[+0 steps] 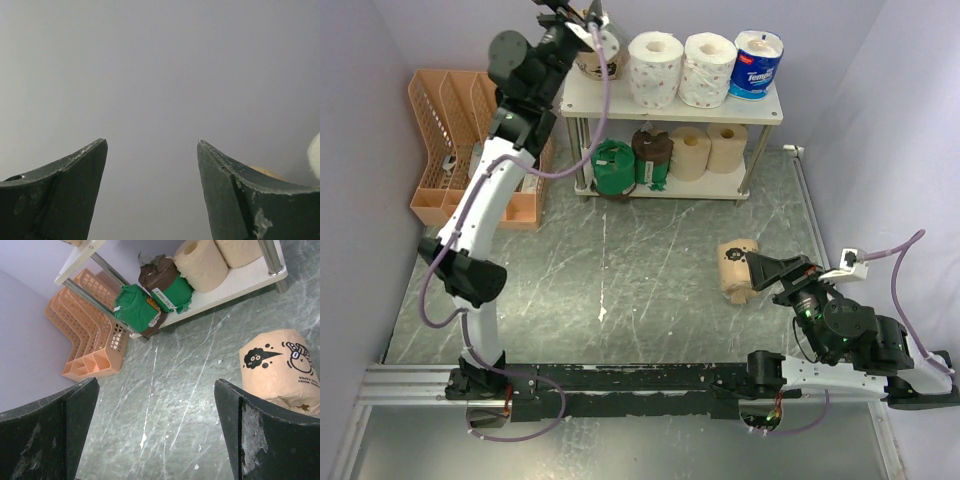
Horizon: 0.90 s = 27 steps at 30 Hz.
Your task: Place and organize the paper towels onto the shelf
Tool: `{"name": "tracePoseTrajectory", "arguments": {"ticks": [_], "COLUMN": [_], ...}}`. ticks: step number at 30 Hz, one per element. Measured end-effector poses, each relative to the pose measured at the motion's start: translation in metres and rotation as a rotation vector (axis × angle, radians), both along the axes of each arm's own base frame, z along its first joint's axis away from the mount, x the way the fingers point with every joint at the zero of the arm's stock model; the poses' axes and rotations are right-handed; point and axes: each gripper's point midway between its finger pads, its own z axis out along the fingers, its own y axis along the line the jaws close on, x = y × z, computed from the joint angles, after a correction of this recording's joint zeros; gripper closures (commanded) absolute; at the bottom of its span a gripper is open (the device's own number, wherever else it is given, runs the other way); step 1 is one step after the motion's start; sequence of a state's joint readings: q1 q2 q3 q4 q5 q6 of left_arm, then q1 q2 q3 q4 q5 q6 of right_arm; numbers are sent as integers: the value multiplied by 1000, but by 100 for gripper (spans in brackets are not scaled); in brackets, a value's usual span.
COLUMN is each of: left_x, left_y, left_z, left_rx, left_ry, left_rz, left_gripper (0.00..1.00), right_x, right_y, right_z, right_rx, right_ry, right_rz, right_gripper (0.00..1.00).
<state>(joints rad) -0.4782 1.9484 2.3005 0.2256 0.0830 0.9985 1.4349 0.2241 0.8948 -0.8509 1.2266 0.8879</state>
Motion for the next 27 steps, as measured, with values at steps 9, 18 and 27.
{"name": "tracePoseTrajectory", "arguments": {"ticks": [9,18,27], "left_x": [-78,-116,-187], "left_y": [-24,-143,-267], "left_z": [-1,-154,-314], "left_rx": [-12,64,248], "left_ry": [341,920,1303], "left_rz": [-481,-892,-1103], "left_gripper": [19,21,12], "right_x": [2,2,1], "right_y": [-14,-29,-36], "right_z": [1,17,20], "right_rx": [-6,27,4], "right_ry": [11,31,51], "right_rz": [-49,-101,-128], "right_gripper": [0,0,0]}}
